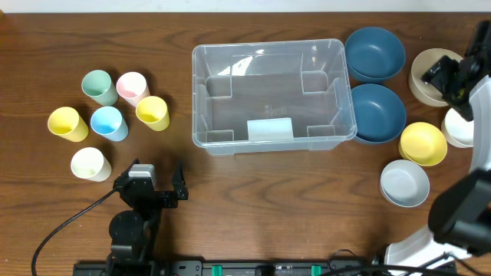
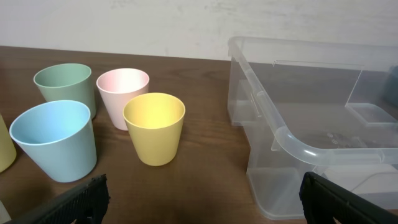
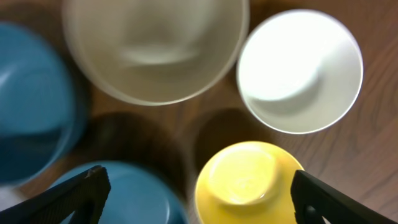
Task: Pack container
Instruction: 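Move the right gripper to the beige bowl and grasp its rim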
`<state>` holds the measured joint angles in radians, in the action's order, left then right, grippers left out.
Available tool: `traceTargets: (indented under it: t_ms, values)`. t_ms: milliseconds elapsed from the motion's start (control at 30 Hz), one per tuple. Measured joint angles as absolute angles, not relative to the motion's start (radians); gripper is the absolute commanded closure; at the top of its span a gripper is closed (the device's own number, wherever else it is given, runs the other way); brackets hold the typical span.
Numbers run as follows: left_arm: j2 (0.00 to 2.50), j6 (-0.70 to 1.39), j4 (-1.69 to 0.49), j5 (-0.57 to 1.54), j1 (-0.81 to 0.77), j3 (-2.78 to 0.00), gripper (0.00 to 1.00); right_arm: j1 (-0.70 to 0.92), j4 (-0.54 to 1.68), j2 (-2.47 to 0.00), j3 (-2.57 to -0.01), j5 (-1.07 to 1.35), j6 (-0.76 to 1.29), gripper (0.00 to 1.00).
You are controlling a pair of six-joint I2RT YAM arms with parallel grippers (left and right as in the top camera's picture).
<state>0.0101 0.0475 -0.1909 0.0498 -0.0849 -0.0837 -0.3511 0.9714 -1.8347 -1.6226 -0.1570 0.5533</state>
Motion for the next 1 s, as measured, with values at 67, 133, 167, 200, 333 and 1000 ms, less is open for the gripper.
traceTargets:
  t_ms: [67, 133, 167, 200, 333, 1000]
  values:
    - [0.01, 0.047, -0.191, 0.05, -0.085, -0.084, 0.02, -0.374, 0.968, -1.877, -1.623, -0.152, 0.591, 0.11]
    - [0.01, 0.047, -0.191, 0.05, -0.085, -0.084, 0.02, -0.395, 0.95, -1.91, -1.623, -0.137, 0.617, 0.13]
    - [0.01, 0.047, -0.191, 0.05, -0.085, -0.084, 0.02, -0.405, 0.934, -1.923, -1.623, -0.125, 0.625, 0.14]
    - [0.01, 0.047, -0.191, 0.05, -0.085, -0.084, 0.02, -0.416, 0.916, -1.938, -1.623, -0.108, 0.633, 0.14]
    - [0.01, 0.047, -0.191, 0.05, -0.085, -0.084, 0.02, -0.455, 0.826, -1.982, -1.623, -0.02, 0.659, 0.15]
    - [0.01, 0.047, -0.191, 0.05, -0.085, -0.084, 0.02, -0.456, 0.633, -2.109, -1.623, 0.187, 0.699, 0.25]
